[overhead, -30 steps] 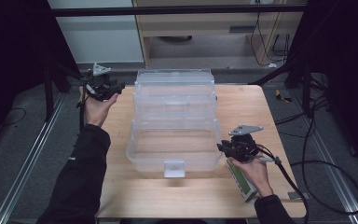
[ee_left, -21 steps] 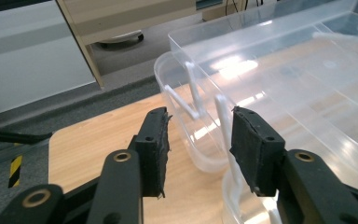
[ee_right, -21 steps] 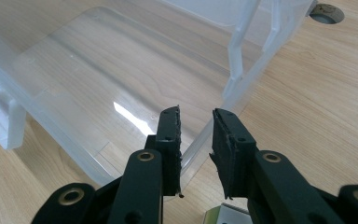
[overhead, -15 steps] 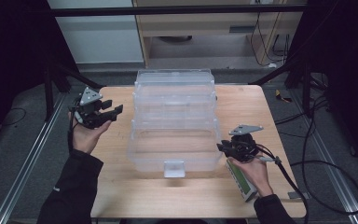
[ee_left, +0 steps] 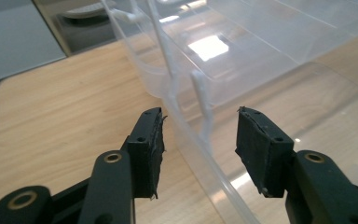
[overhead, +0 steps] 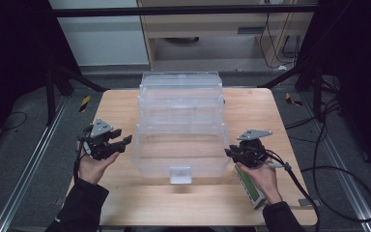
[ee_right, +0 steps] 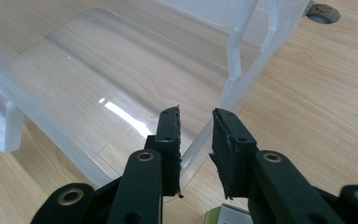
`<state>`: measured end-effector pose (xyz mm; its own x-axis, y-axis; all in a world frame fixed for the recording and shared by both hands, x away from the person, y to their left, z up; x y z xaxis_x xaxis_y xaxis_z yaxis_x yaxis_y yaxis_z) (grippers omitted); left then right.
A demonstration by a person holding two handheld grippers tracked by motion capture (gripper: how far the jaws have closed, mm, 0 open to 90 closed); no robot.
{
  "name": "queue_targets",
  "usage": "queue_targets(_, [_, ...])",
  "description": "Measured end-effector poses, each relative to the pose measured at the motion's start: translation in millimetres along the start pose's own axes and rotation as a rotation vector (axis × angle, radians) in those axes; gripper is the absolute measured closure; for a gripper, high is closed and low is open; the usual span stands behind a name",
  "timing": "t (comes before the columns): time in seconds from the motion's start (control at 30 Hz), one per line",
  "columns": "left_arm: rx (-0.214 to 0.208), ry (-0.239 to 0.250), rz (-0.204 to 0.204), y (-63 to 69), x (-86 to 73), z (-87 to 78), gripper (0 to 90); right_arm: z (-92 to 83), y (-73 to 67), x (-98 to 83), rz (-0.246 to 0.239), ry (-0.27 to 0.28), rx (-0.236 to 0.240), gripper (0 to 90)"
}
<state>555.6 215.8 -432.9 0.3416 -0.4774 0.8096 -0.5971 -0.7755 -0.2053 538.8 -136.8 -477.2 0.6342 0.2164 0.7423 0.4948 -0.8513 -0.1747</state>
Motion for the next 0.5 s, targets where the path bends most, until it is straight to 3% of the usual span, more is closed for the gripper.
queue_targets(0.2, [0.0,-0.048,0.014,8.8,-13.5,8.1,53.1,0.2,0.1,0.0,-0.001,0.003,-0.004,72.1])
queue_targets(0.5, [-0.055,-0.099,0.028,25.7,-29.2,23.5,58.1,-0.1,3.0,2.3,0.013,0.017,-0.029,67.6])
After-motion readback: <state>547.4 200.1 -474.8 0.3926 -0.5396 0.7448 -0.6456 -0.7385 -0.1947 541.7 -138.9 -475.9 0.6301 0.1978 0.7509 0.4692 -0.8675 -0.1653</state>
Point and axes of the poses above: each handheld gripper's, and its own axes: z roughly forward along the jaws, x roughly out of its top, y roughly to its right, the point moved 10 cm from there along z, roughly forward along the jaws, and after that the axes turned 10 degrees about z, right-handed, at the moved point
